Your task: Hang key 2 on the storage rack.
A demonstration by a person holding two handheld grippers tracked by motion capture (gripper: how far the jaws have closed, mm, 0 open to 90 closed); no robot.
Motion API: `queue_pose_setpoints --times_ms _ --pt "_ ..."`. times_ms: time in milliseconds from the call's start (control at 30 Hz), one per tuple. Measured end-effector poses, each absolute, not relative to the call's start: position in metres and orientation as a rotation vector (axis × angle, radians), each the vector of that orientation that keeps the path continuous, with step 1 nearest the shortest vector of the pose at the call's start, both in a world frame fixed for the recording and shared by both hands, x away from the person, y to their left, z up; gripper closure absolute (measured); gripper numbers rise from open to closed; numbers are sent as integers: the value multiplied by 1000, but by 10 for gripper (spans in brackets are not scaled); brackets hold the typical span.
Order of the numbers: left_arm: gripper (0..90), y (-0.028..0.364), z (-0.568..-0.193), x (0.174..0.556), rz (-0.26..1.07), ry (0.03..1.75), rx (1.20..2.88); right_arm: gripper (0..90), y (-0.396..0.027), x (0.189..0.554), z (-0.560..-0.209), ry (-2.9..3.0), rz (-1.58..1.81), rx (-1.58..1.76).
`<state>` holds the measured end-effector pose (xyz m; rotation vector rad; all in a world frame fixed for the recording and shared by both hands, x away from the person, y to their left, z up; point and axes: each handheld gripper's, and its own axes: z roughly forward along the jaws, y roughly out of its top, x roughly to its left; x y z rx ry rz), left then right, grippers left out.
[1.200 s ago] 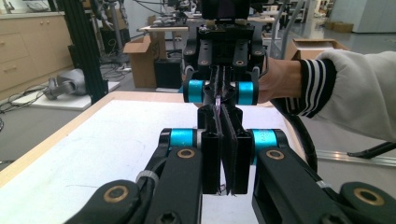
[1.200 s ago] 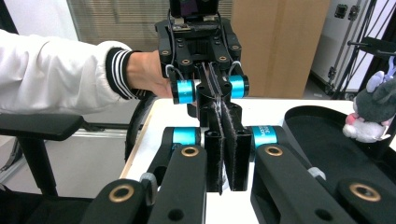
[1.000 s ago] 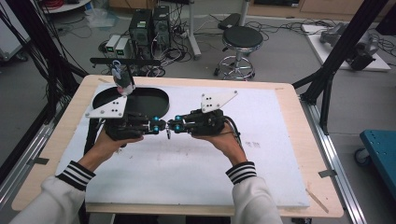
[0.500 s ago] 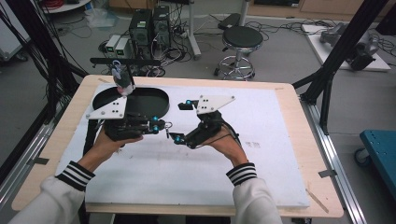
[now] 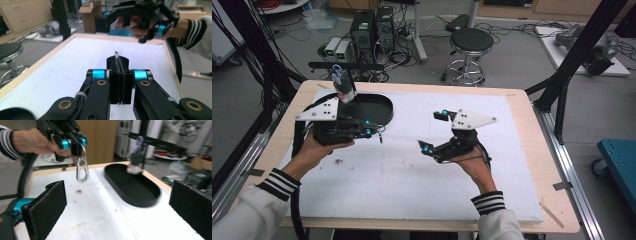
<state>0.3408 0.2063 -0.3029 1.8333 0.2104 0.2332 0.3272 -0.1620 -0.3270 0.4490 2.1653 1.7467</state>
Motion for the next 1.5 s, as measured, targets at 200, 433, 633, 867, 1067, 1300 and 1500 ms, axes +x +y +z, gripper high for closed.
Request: queue_pose_setpoints --times_ms 200,433,633,867,1067,1300,1500 --pt "883 224 -289 352 273 252 1857 6 -197 304 -345 2023 1702 582" --pt "883 241 -270 368 319 287 1919 5 -225 288 -370 1908 1664 715" --pt "883 250 -256 383 344 303 1973 6 -244 281 -391 1821 1677 816" --pt "883 256 -245 402 366 319 2043 6 -264 272 -418 1680 1672 919" --pt "883 256 -239 416 370 332 2095 6 -270 266 -434 1631 1657 952" --pt "883 258 -236 433 372 359 2159 6 -272 263 -447 1601 1660 981" --pt "883 258 -230 448 395 367 2214 5 -270 266 -453 1591 1673 990"
